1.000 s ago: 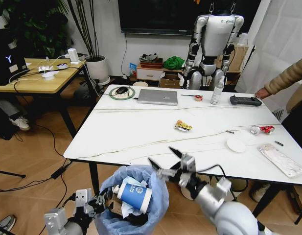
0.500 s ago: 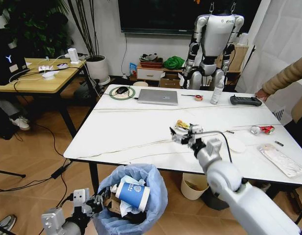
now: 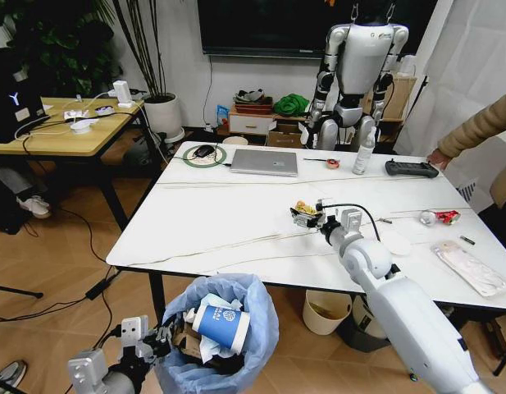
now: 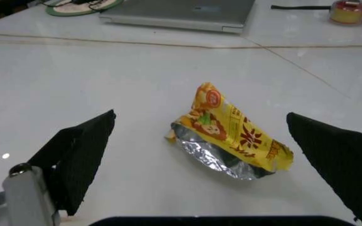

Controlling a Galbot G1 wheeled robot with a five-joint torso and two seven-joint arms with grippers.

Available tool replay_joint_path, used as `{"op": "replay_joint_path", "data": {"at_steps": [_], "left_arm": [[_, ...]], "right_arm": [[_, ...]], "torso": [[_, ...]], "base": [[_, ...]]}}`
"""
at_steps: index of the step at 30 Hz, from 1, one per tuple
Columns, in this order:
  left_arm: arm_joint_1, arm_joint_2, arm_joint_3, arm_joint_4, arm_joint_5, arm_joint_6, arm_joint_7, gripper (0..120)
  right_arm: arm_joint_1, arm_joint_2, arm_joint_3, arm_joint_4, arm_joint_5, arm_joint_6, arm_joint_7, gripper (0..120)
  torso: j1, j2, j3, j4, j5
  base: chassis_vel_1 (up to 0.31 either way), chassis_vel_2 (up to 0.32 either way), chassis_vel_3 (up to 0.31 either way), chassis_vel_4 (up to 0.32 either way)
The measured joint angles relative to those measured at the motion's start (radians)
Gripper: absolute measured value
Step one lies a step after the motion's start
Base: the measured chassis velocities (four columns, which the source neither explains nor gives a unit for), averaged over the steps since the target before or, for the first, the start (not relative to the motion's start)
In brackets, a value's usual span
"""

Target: Pick up the trash bin and place the trash from the table into it.

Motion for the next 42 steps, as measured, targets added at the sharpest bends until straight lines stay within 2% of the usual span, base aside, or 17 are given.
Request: {"op": "replay_joint_path", "data": {"at_steps": [13,17,19,22,24,27,28,31,34,39,42], "left_arm": [[0.005,-0.006,0.0,-0.002,0.004,-0.001,-0.001,0],[0.006,-0.006,-0.002,-0.002,0.004,-0.002,-0.001,0],[0.006,-0.006,-0.002,-0.002,0.004,-0.002,-0.001,0],[0.006,-0.006,-0.002,-0.002,0.004,-0.003,-0.001,0],[0.005,-0.006,-0.002,-0.002,0.004,-0.003,-0.001,0],[0.005,-0.005,-0.001,-0.002,0.004,-0.003,-0.001,0],[0.005,-0.005,-0.001,-0.002,0.004,-0.003,-0.001,0],[0.005,-0.004,-0.001,-0.002,0.003,-0.003,-0.001,0],[0.004,-0.003,-0.002,-0.002,0.002,-0.003,-0.001,0],[0.003,-0.002,-0.002,-0.001,0.001,-0.004,-0.001,0],[0.003,-0.002,-0.002,-0.001,0.001,-0.004,-0.001,0]], "right_arm": [[0.045,0.009,-0.001,-0.122,-0.029,0.022,-0.061,99],[0.048,0.012,-0.003,-0.133,-0.03,0.026,-0.073,91],[0.049,0.015,-0.005,-0.136,-0.031,0.027,-0.076,86],[0.052,0.022,-0.011,-0.152,-0.035,0.031,-0.082,69],[0.052,0.022,-0.012,-0.154,-0.037,0.032,-0.083,66],[0.052,0.019,-0.013,-0.159,-0.04,0.035,-0.086,52],[0.052,0.018,-0.013,-0.159,-0.041,0.035,-0.087,52],[0.05,0.013,-0.014,-0.161,-0.042,0.037,-0.088,36],[0.047,0.011,-0.014,-0.159,-0.042,0.037,-0.089,32],[0.036,0.005,-0.019,-0.147,-0.043,0.037,-0.091,7],[0.033,0.004,-0.02,-0.145,-0.045,0.037,-0.091,0]], "torso": [[0.0,0.0,0.0,-0.0002,-0.0001],[0.0,0.0,0.0,-0.0002,-0.0001],[0.0,0.0,0.0,-0.0002,-0.0001],[0.0,0.0,0.0,0.0,-0.0001],[0.0,0.0,0.0,0.0,-0.0001],[0.0,0.0,0.0,-0.0001,-0.0001],[0.0,0.0,0.0,-0.0001,-0.0001],[0.0,0.0,0.0,-0.0001,-0.0001],[0.0,0.0,0.0,-0.0001,-0.0001],[0.0,0.0,0.0,-0.0001,-0.0001],[0.0,0.0,0.0,-0.0001,-0.0001]], "base": [[0.0,0.0,0.0,0.0],[0.0,0.0,0.0,0.0],[0.0,0.0,0.0,0.0],[0.0,0.0,0.0,0.0],[0.0,0.0,0.0,0.0],[0.0,0.0,0.0,0.0],[0.0,0.0,0.0,0.0],[0.0,0.0,0.0,0.0],[0.0,0.0,0.0,0.0],[0.0,0.0,0.0,0.0],[0.0,0.0,0.0,0.0]]}}
